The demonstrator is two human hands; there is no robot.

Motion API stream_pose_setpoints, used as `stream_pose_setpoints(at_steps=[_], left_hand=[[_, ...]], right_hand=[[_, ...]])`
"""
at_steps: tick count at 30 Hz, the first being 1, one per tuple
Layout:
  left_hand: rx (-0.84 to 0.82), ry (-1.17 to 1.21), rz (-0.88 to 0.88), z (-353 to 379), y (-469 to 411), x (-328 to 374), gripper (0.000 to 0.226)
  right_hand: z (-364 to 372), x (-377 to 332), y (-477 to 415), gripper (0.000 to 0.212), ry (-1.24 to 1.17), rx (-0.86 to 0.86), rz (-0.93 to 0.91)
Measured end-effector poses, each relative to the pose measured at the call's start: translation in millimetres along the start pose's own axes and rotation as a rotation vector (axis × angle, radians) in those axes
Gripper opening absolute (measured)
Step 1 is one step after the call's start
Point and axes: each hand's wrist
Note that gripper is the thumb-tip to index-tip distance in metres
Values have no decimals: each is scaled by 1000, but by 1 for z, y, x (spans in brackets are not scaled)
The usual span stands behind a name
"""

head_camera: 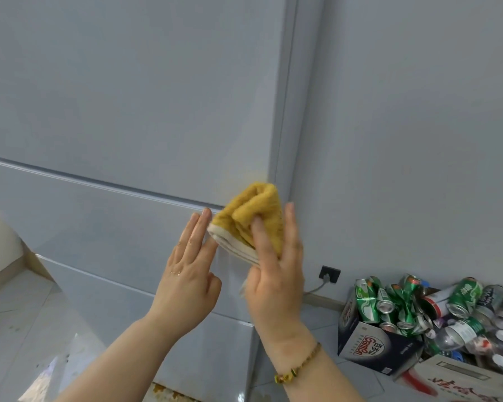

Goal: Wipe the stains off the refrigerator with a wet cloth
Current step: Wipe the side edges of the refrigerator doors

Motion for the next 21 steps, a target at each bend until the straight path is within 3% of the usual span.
stream_pose_setpoints(at_steps=[4,7,10,12,15,17,21], left_hand=[[6,5,5,0,0,-2,75],[18,8,30,2,1,-4,81],[55,2,44,6,2,-3,81],[61,-6,38,9,3,-2,78],[79,-28,3,15,8,-1,69],[75,-33,-10,22,13,0,70],[61,-60,-20,34,21,0,78]], right_hand=[[13,15,17,45,18,-117,13],[7,33,63,73,-111,-296,71],[-7,25,74,64,-342,-402,400],[-7,16,61,58,-470,-316,573],[3,8,32,50,-566,-212,564],[11,10,29,56,-570,-264,584],[17,28,71,62,-484,-469,818]])
Point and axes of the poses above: each hand's wrist, its own y-axis away from the middle knuckle, its own z-axis out of the palm, x = y × z, and after that the axes turned 4 degrees about z, right-handed
